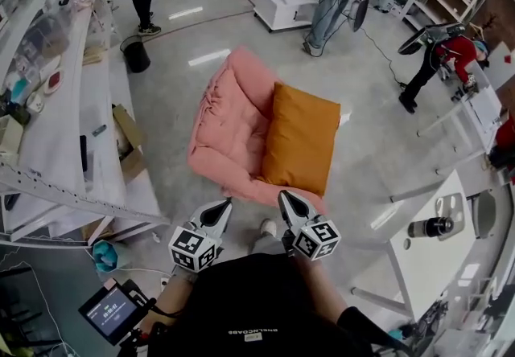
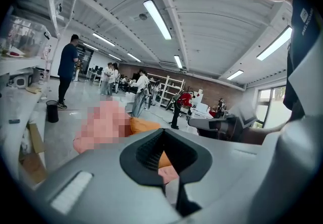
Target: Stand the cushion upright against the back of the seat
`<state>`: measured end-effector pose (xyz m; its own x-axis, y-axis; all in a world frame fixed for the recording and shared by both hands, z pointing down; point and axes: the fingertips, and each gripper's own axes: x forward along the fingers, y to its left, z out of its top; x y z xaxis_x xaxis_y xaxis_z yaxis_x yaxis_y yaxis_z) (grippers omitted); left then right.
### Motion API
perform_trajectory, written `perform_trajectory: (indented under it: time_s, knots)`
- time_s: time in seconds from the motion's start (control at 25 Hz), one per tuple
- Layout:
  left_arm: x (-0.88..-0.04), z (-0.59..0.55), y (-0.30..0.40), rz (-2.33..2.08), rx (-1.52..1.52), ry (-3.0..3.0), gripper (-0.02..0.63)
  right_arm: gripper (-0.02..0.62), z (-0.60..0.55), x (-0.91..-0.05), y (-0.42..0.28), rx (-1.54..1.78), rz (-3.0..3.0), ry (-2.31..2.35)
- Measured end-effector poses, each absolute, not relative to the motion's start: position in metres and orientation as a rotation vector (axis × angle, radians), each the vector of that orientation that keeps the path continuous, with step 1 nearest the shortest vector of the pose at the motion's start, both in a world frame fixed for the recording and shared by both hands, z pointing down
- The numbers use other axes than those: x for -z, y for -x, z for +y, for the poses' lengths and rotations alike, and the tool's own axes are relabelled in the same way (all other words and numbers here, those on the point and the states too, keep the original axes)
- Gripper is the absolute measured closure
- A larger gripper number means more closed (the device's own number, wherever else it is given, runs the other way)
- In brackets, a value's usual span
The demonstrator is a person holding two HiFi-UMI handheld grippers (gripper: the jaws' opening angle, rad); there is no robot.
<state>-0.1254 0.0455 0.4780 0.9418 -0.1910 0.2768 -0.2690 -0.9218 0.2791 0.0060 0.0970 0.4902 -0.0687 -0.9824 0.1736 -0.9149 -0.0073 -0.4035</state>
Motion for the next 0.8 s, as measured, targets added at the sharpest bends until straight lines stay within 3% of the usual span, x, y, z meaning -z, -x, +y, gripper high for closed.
perform_trajectory:
  time_s: [0.48,0.8]
  knots:
    - [-0.469,0.019,0.056,-0.503,-0.403,-2.743,0.586,0.589,0.054,-0.497,-0.113,0.715,2.147,1.976]
    - [-0.485,0.021,-0.010,-0.623,-0.438,-2.732,0.586,0.570,0.041,-0.536,-0.221,0.755,2.137,1.990]
